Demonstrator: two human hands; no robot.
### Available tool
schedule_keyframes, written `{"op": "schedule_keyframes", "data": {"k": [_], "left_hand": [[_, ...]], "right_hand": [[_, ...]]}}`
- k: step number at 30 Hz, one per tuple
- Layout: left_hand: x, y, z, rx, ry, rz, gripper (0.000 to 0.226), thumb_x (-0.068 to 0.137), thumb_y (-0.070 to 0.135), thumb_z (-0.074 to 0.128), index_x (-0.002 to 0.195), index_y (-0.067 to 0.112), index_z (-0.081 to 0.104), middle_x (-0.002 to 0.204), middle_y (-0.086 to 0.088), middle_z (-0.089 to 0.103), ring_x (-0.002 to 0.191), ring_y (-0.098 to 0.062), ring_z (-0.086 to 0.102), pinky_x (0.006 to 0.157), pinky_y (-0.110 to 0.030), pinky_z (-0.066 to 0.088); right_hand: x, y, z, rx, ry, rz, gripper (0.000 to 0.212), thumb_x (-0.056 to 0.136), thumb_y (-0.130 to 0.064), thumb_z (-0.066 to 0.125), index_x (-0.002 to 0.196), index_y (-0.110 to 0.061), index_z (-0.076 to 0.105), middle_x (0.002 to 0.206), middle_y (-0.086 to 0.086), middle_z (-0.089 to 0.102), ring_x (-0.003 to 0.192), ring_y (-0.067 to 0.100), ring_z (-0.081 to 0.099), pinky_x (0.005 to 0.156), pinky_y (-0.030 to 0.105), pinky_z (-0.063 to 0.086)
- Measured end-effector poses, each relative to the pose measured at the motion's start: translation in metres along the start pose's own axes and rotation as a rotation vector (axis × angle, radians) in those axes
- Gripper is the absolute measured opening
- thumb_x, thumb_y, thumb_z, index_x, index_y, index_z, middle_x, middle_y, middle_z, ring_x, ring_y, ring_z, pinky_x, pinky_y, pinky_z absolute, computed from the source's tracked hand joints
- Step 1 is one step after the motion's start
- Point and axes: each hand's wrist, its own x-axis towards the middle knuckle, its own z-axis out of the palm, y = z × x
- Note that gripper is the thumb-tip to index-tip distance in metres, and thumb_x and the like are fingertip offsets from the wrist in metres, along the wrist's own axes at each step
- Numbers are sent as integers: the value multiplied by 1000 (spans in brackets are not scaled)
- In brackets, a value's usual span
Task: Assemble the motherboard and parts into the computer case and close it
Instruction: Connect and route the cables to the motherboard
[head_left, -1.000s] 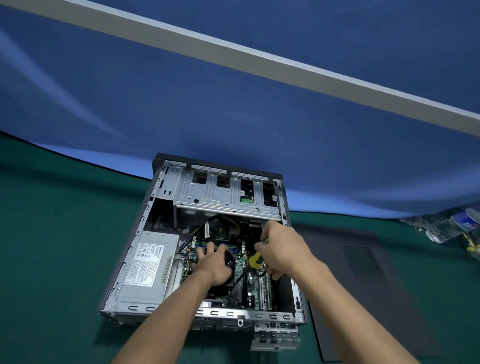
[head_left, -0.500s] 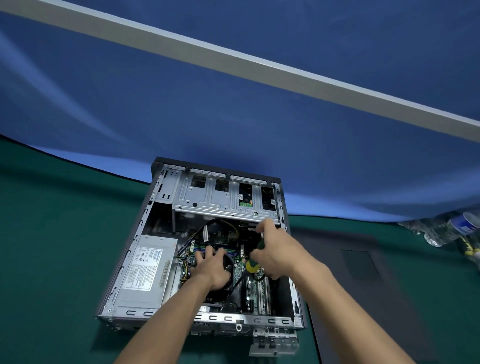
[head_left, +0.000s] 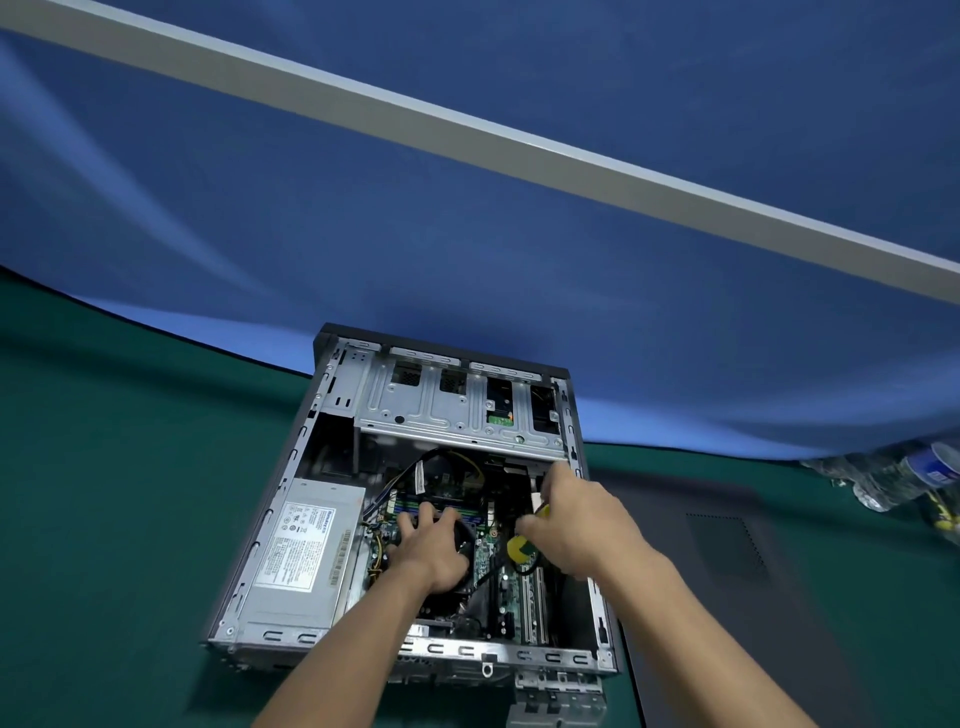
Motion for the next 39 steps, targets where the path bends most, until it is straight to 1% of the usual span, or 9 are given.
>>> {"op": "schedule_keyframes", "data": {"k": [3,6,10,13,17,25,29,33,39], "left_hand": [[0,1,0,-4,-6,2,53,88,21,56,135,26,34,139,-5,23,132,-32,15,107,-54,28],[0,1,-1,-3,-10,0,51,88,21,56,134,26,35,137,-5,24,131,-32,16,106,-55,26],[-1,1,-2,-10,-17,1,49,88,21,56,133,26,36,136,-6,25,130,-32,17,105,-55,26],[0,2,-2,-10,-14,2,50,88,20,55,133,26,35,137,-5,24,131,-32,16,106,-55,26],[-2,2,-3,-12,-21,1,50,88,20,55,134,25,35,138,-6,23,133,-33,15,107,-55,27],[0,0,0,-11,-20,7,53,89,18,54,137,25,33,142,-5,20,136,-35,11,108,-57,23],[1,-1,0,-13,-10,11,53,89,21,56,137,27,33,143,-5,19,137,-35,9,108,-56,24],[0,-2,0,-9,-10,21,49,88,23,55,133,27,36,139,-5,23,133,-33,15,106,-55,28],[1,-1,0,-9,-2,27,47,87,24,56,130,27,37,136,-3,24,128,-30,19,102,-52,31]], "right_hand": [[-2,-2,0,71,-56,-1,19,96,-25,49,111,-13,45,104,12,61,86,31,64,67,38,56],[-2,-1,1,-79,77,39,33,99,-37,41,112,-8,49,109,13,63,96,32,61,69,33,45],[-4,-5,-1,51,-71,-14,21,96,-25,49,113,-13,42,105,13,62,83,30,63,70,37,55],[-4,-8,-1,-109,70,16,31,100,-33,40,111,-7,53,108,13,64,96,32,62,69,31,46],[-3,-11,-4,60,-97,-10,23,95,-24,50,113,-14,40,108,13,59,92,32,64,73,39,56],[0,-24,-4,-28,-104,-5,33,96,-24,49,124,-10,40,128,12,49,104,32,59,82,39,52],[-2,-27,-4,-161,4,-9,37,100,-33,43,122,-4,47,120,15,60,107,33,59,77,33,46],[-1,-28,-6,9,-190,-36,32,94,-23,52,120,-9,40,116,17,58,101,34,62,82,40,54],[-2,-27,-2,-82,-35,-15,31,97,-30,45,119,-7,48,117,13,60,105,32,61,76,31,47]]}}
